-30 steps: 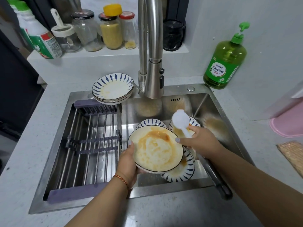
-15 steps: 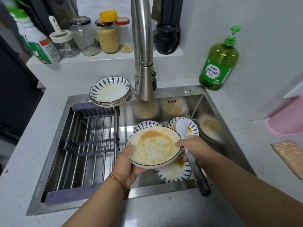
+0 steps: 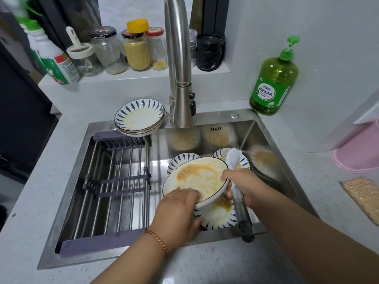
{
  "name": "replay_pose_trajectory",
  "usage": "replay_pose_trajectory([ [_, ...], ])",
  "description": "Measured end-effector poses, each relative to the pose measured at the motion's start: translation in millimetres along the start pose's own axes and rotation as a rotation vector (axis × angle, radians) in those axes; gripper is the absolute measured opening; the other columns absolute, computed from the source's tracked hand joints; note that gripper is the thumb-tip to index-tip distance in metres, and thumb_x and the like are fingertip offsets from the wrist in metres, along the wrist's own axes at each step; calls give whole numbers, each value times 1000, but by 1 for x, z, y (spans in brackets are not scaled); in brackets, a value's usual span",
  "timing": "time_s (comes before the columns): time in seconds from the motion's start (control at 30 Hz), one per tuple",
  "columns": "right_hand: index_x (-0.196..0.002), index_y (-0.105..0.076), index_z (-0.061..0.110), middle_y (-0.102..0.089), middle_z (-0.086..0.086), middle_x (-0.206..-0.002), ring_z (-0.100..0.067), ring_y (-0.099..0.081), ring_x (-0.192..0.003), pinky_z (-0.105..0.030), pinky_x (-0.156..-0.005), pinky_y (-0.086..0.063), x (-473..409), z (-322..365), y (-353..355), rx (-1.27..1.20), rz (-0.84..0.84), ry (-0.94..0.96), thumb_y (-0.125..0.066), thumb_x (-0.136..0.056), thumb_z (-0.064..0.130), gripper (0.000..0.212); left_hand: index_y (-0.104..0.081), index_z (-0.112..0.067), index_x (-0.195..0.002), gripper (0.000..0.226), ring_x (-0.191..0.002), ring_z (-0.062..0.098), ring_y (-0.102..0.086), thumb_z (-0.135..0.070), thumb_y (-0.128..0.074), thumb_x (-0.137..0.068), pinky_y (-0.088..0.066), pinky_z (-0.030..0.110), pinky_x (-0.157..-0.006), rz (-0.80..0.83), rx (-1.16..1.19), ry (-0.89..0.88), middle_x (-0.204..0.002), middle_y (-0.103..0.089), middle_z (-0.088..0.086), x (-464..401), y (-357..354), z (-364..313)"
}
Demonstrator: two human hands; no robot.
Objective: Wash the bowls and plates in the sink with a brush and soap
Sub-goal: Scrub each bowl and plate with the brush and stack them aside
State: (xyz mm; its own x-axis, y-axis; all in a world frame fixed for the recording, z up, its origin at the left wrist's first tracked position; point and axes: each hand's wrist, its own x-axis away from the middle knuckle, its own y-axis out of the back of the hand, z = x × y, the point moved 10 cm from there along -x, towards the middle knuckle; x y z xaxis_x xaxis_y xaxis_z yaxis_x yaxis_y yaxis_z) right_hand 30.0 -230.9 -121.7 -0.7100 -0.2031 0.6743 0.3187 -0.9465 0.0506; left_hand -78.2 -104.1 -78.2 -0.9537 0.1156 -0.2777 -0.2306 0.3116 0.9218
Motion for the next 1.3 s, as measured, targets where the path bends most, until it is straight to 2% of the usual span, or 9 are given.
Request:
replay_pose_trajectory([
  [0.1, -82, -52, 2, -47, -12, -63, -17, -44, -33, -19, -37, -39, 4, 1, -5, 36, 7, 9, -62, -81, 6, 11, -40, -20, -84, 62, -39, 15, -49, -20, -84, -41, -34, 20, -35, -20, -108, 22, -53, -52, -8, -13, 0, 2],
  [0.2, -90, -59, 6, -65, -10, -67, -16, -46, -34, -19, -41, -40, 13, 14, -8, 129, 31, 58, -66, -87, 32, 28, -44, -19, -87, 46, -40, 18, -52, -24, -75, -54, -33, 21, -35, -55, -82, 83, -52, -56, -3, -18, 6, 11],
  [0.27, -104, -59, 11, -74, -9, -77, -17, -45, -35, -19, -42, -41, 20, 24, -7, 222, 65, 94, -55, -93, 46, 37, -53, -17, -98, 33, -59, 26, -63, -23, -71, -72, -43, 29, -46, -54, 84, 365, -69, -66, 3, -17, 12, 36],
  [0.4, -133, -50, 9, -71, -8, -65, -18, -43, -33, -18, -35, -38, 22, 31, -4, 427, 89, 178, -45, -100, 33, 41, -57, -16, -101, 33, -77, 26, -62, -19, -73, -72, -43, 26, -55, -100, 396, 740, -84, -64, 4, -8, 12, 73],
  [0.57, -145, -37, 32, -52, 2, -49, -28, -47, -51, -26, -37, -43, 28, 31, -30, 507, 169, 257, -40, -101, 26, 44, -57, -22, -97, 34, -73, 15, -58, -14, -76, -69, -40, 18, -53, -59, 516, 711, -76, -58, -10, -18, 8, 73],
  [0.7, -145, -36, 34, -45, 13, -51, -2, -44, -45, -20, -50, -39, 58, 31, -68, 782, 272, 418, -42, -99, 26, 47, -59, -21, -96, 33, -71, -7, -54, -13, -78, -70, -39, 5, -52, -96, 630, 729, -78, -60, -17, -20, 8, 79],
  [0.93, -140, -45, 29, -51, 0, -57, -13, -47, -36, -20, -36, -40, 29, 51, -29, 743, 131, 294, -44, -98, 24, 42, -53, -28, -74, 36, -68, -2, -55, -3, -77, -65, -39, 8, -51, -88, 685, 713, -74, -60, -13, -19, 14, 80],
  [1.1, -143, -43, 27, -59, 8, -86, -2, -45, -48, -17, -50, -38, 72, 48, -74, 877, 291, 427, -42, -98, 22, 45, -58, -32, -82, 42, -74, -1, -59, 1, -78, -65, -43, 7, -56, -90, 763, 721, -81, -66, -12, -21, 11, 83],
  [1.3, -132, -55, 18, -46, 10, -57, -4, -44, -37, -15, -42, -36, 59, 66, -52, 857, 180, 345, -43, -99, 20, 35, -58, -28, -78, 35, -67, 1, -57, -4, -79, -64, -40, 9, -53, -52, 725, 685, -75, -63, -12, -20, 16, 80],
])
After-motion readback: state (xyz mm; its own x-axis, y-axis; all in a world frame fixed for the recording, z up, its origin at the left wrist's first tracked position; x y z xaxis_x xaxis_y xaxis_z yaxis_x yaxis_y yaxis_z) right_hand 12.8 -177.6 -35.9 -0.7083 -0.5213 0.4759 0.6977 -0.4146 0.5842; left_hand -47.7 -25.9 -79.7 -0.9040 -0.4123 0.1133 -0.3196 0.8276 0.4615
